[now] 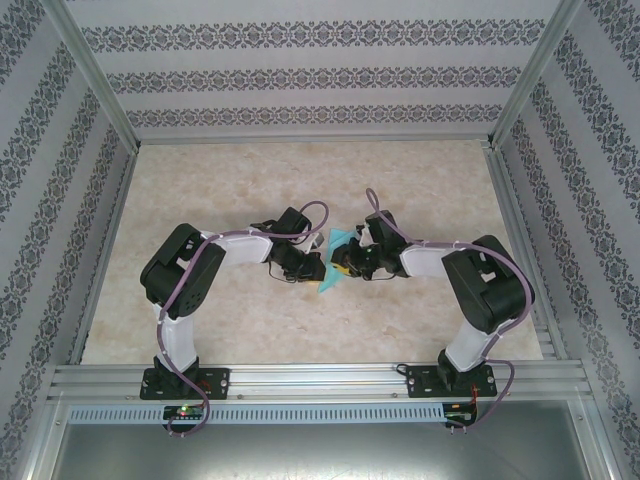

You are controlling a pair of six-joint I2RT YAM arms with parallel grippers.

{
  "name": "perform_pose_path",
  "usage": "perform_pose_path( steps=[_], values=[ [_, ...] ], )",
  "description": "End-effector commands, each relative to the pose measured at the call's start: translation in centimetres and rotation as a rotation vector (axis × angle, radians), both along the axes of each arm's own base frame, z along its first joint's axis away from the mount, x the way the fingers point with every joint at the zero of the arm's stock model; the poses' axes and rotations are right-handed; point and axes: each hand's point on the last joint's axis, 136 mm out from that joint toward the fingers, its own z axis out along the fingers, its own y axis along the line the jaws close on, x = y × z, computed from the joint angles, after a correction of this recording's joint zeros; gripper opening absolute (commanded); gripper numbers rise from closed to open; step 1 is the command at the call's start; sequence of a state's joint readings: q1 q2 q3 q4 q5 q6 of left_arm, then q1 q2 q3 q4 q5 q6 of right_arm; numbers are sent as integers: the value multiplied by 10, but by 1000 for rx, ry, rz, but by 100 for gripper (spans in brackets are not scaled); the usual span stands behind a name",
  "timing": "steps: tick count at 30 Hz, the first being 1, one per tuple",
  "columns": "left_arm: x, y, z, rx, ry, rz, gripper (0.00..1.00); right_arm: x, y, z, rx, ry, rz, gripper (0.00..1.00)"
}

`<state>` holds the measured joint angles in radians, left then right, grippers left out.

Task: Fold a paper plane with a square sheet of paper (pick it up from the middle)
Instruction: Fourth fold the wing at the center of the table.

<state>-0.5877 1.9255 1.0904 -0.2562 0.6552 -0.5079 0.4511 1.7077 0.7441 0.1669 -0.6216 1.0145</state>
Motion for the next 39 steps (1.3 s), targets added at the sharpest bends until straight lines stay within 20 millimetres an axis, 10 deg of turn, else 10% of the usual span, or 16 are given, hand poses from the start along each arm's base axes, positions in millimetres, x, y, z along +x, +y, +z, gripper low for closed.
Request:
perform_pose_path(
  steps=[1, 39],
  values=[
    [-15, 3, -14, 58, 26, -47, 14, 10, -7, 11, -35, -37, -1, 23],
    [-21, -3, -6, 70, -35, -105, 14, 48, -11, -37, -215, 32, 92, 19]
  ],
)
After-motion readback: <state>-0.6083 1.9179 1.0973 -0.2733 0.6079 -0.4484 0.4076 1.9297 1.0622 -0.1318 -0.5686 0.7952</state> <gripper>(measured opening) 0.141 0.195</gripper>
